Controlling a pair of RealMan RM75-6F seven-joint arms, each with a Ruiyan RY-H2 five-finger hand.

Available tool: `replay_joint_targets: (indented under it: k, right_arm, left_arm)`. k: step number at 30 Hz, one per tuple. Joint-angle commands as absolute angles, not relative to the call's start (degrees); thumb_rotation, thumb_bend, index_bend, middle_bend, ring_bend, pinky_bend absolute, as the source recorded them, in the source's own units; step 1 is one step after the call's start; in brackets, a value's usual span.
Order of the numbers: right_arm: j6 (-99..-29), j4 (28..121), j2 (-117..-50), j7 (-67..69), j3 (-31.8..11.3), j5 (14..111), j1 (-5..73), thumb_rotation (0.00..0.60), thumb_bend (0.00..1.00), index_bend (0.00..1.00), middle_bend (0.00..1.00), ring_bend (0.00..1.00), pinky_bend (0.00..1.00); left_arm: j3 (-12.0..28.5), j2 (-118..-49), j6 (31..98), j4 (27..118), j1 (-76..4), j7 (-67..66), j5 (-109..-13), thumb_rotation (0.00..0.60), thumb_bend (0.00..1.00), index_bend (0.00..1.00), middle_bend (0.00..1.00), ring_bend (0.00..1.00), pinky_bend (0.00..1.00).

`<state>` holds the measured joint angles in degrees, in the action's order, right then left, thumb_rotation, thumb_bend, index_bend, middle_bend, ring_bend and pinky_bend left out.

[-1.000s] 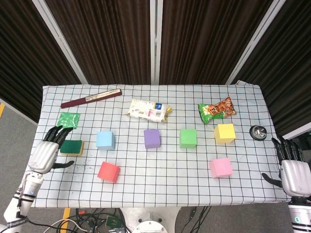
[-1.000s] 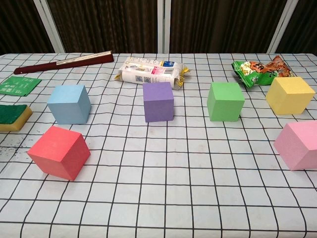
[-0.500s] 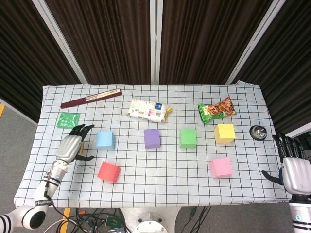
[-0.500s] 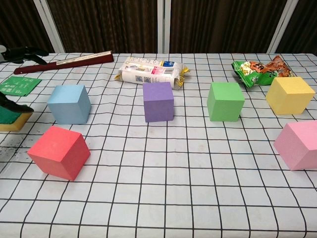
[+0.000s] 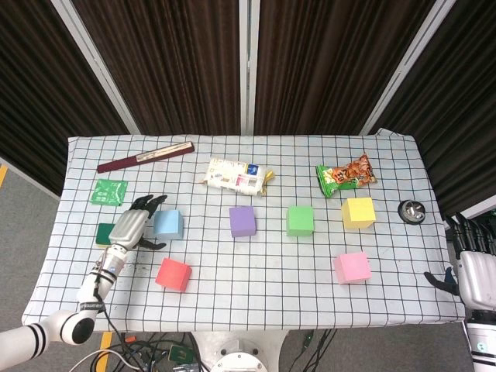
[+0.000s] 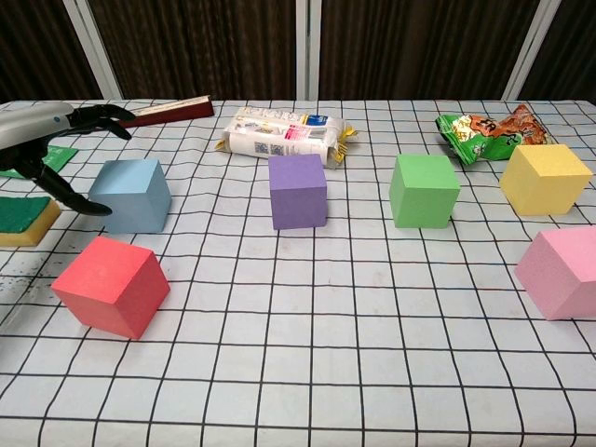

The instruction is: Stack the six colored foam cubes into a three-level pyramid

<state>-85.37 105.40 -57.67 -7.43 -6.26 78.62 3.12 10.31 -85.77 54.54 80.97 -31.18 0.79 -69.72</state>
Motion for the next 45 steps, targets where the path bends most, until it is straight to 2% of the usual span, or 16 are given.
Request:
replay_joint_targets:
  k: [1, 11, 17, 22, 32, 45]
  right_arm:
    - [-85.0, 104.8, -57.4, -6.6, -6.4, 78.1, 3.0, 0.600, 0.00, 0.00, 0.00, 0.00, 0.00]
    - [-84.9, 103.2, -57.4, -4.4, -6.4, 77.5, 2.6, 0.600, 0.00, 0.00, 0.00, 0.00, 0.00]
    - [-84.3, 102.3, -57.6, -3.4, -6.4, 77.1, 2.6, 0.600, 0.00, 0.00, 0.00, 0.00, 0.00]
    - [-84.2, 102.0, -57.6, -3.1, -6.5, 77.0, 2.6, 0.600, 0.00, 0.00, 0.00, 0.00, 0.00]
    - [-83.4, 102.0, -57.9, -3.1, -6.3, 77.0, 2.8, 0.600, 0.00, 0.00, 0.00, 0.00, 0.00]
    - [-83.0, 101.1, -57.9, -2.1, -6.2, 76.5, 2.7, 0.600, 0.00, 0.00, 0.00, 0.00, 0.00]
  left_arm:
    - [10.5, -87.7, 54.0, 78.6, -32.1, -0.2, -68.5, 0.600, 0.00, 0.05, 0.15, 0.00, 0.03]
    - [10.7, -91.8, 55.2, 74.5, -32.9, -4.5, -65.7, 0.600, 0.00, 0.09, 0.26, 0.00, 0.03]
    - [11.4, -93.3, 56.6, 73.8, -33.2, -4.6, -65.8, 0.600, 0.05, 0.12, 0.38, 0.02, 0.04]
    - [11.8, -93.3, 58.0, 75.2, -33.5, -3.0, -67.7, 0.600, 0.08, 0.13, 0.43, 0.04, 0.04]
    - [13.9, -94.3, 57.8, 79.6, -36.5, -5.6, -67.4, 0.600, 0.09, 0.13, 0.44, 0.05, 0.04]
    - [14.6, -100.7, 55.3, 75.7, -40.5, -11.8, -62.3, 0.600, 0.09, 0.13, 0.44, 0.05, 0.04]
